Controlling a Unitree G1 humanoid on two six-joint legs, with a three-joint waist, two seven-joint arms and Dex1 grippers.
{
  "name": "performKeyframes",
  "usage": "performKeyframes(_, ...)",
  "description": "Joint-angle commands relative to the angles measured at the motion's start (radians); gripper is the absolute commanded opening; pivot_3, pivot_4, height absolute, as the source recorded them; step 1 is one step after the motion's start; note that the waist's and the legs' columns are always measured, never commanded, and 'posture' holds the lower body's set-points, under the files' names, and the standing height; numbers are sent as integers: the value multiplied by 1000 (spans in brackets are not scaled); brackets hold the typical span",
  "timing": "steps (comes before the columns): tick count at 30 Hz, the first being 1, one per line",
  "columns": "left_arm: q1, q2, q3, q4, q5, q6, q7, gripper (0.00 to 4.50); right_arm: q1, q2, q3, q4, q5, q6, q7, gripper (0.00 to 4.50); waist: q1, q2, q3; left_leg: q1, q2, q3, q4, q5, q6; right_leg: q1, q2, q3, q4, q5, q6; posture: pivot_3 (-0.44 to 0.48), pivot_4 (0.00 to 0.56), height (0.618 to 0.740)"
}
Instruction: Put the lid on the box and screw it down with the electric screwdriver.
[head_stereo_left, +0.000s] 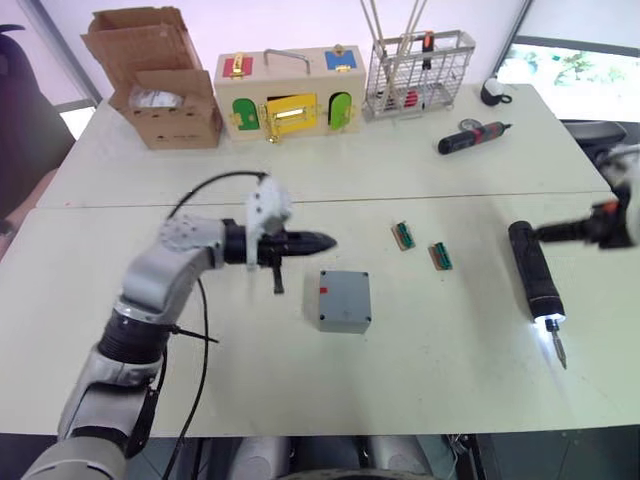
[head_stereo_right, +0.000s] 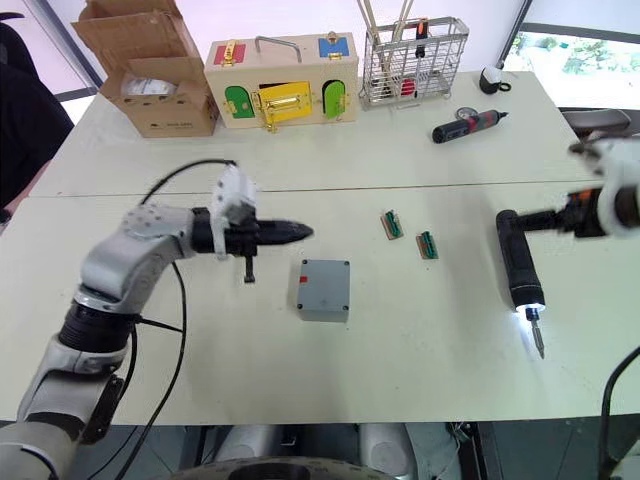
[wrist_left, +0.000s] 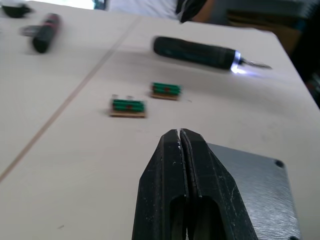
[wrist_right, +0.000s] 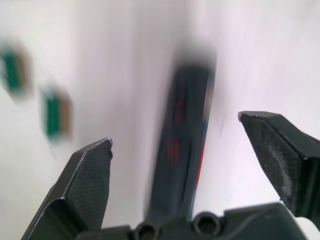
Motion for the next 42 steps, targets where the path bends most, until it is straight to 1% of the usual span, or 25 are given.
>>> performKeyframes(1,71,-21,74,55,-31,35,75,0,153,27,-196,-308,151,65,22,4493,4,-2,-1,0,0,0,-1,0,0,0,0,0,0,0,0,0,150,740)
performKeyframes(2,103,-13,66,67,-9,23,77,0,240,71,-270,-446,231,105,31,4493,3,-3,-1,0,0,-1,-1,0,0,1,0,-1,0,0,0,0,150,740)
performKeyframes(3,140,-3,48,57,6,27,78,0,378,119,-318,-620,299,98,42,4493,4,-6,-2,0,0,-1,-1,0,0,1,0,-1,0,0,0,0,150,740)
performKeyframes(4,167,9,35,43,14,36,78,0,490,166,-344,-765,350,95,36,4493,5,-9,-3,0,0,-2,-2,0,0,1,0,-1,0,0,0,0,150,740)
performKeyframes(5,183,16,26,23,14,50,79,0,582,200,-354,-871,375,83,23,4493,7,-10,-3,0,1,-3,-2,0,0,2,0,-2,1,0,0,0,150,740)
performKeyframes(6,197,28,17,-4,11,67,77,0,656,235,-339,-955,382,64,-5,4493,17,-10,-3,-1,1,-5,-2,0,0,2,0,-3,1,0,0,0,150,740)
performKeyframes(9,239,79,-25,-85,20,95,58,0,768,319,-269,-1081,372,32,-97,4493,26,-9,-2,-4,-1,-5,7,0,0,2,-1,-2,2,0,0,0,150,740)
performKeyframes(10,252,95,-40,-107,24,100,53,0,785,338,-249,-1096,366,24,-122,4493,25,-9,-3,-3,-1,-5,10,-1,2,4,-1,-2,1,0,0,0,150,740)
performKeyframes(11,260,108,-46,-118,23,101,48,0,792,351,-235,-1107,365,20,-143,4493,26,-9,-3,0,-1,-6,12,-3,6,9,-1,-2,0,1,-1,0,150,740)
performKeyframes(13,273,122,-66,-134,30,97,41,0,793,387,-202,-1098,353,7,-192,4493,26,-10,-3,8,-1,-6,12,-4,7,18,-2,-2,-2,2,-2,0,150,740)
performKeyframes(15,270,117,-109,-151,46,95,44,0,794,425,-169,-1070,332,-19,-234,4493,26,-10,-3,12,-1,-6,11,-4,7,22,-2,-3,-2,2,-2,0,150,740)
performKeyframes(18,259,103,-160,-132,87,62,47,0,786,451,-136,-1057,320,-30,-269,4493,25,-10,-3,12,-1,-7,9,-4,6,20,-2,-3,-2,2,-2,0,150,740)
performKeyframes(24,202,44,-245,-12,194,-54,54,0,777,477,-64,-1067,317,-31,-319,4493,24,-10,-3,5,-1,-7,9,-4,6,13,-1,-3,-2,2,-2,0,150,740)
performKeyframes(29,138,-32,-249,82,206,-115,48,0,749,528,-32,-1074,350,-11,-352,4493,25,-10,-3,4,-1,-7,10,-4,6,13,-1,-4,-1,2,-2,0,150,740)
performKeyframes(32,78,-77,-258,180,260,-178,72,0,719,573,-14,-1055,348,0,-384,4493,24,-10,-3,4,-1,-8,11,-4,6,12,0,-4,-1,2,-2,0,150,740)
performKeyframes(35,46,-111,-250,240,283,-218,83,0,700,614,-5,-1050,345,13,-422,4493,23,-10,-3,4,-1,-8,11,-4,6,12,0,-5,-1,2,-2,0,150,740)
performKeyframes(38,43,-109,-246,270,305,-249,84,0,704,607,-12,-1060,330,24,-449,4493,23,-10,-3,4,-1,-8,11,-4,6,12,0,-5,-1,2,-1,0,150,740)
performKeyframes(42,77,-55,-210,257,314,-246,84,0,727,515,-97,-1082,336,25,-435,4493,23,-10,-3,3,-1,-8,11,-4,6,12,0,-5,-1,2,-1,0,150,740)
